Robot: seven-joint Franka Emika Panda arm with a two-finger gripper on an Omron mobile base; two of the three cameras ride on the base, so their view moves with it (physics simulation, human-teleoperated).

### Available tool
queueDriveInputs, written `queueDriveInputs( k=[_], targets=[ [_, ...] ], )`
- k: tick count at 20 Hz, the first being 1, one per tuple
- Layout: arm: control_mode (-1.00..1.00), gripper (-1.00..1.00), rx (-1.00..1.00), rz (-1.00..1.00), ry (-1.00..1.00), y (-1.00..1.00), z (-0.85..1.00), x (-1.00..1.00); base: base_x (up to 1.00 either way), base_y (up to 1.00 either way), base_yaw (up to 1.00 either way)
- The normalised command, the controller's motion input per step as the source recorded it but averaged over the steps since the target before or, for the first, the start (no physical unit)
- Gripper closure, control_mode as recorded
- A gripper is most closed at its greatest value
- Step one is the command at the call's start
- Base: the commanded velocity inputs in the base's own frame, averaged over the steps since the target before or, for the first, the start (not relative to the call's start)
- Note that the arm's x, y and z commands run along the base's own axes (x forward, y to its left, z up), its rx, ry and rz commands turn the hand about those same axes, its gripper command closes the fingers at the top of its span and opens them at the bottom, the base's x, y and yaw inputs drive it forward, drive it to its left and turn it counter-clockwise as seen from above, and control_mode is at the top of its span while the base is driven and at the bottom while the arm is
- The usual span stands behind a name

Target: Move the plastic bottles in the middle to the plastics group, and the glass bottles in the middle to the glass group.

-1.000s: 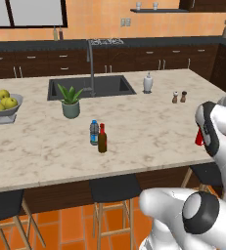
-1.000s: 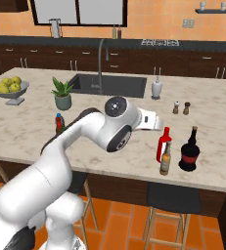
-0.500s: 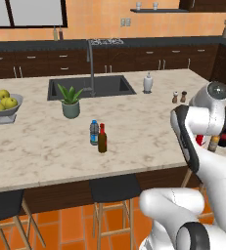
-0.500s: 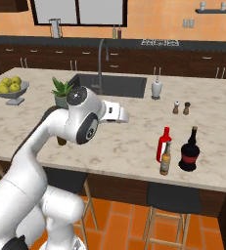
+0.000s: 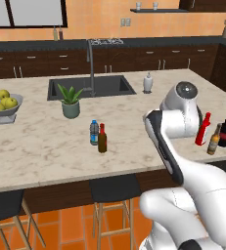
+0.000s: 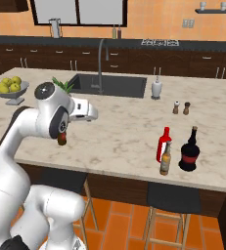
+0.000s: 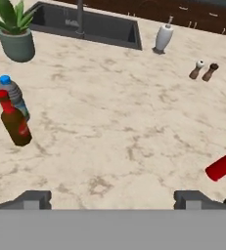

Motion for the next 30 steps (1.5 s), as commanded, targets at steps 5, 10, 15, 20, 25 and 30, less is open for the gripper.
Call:
queueDriveInputs(
  k=[5, 10, 15, 20, 25, 30],
  targets=[
    [-1.00, -1.00, 0.02, 0.11, 0.09, 1.00, 0.00, 0.01, 0.00, 0.00, 0.00],
    [-1.00, -1.00, 0.01, 0.14, 0.12, 0.91, -0.05, 0.00, 0.00, 0.00, 0.00],
    [-1.00, -1.00, 0.08, 0.14, 0.02, 0.69, -0.26, 0.03, 0.00, 0.00, 0.00],
    [-1.00, -1.00, 0.14, 0.02, -0.11, 0.16, -0.05, 0.44, 0.00, 0.00, 0.00],
    [-1.00, -1.00, 0.16, 0.00, -0.13, -0.07, -0.05, 0.61, 0.00, 0.00, 0.00],
    [-1.00, -1.00, 0.07, 0.00, -0.10, -0.03, -0.18, 0.59, 0.00, 0.00, 0.00]
  ],
)
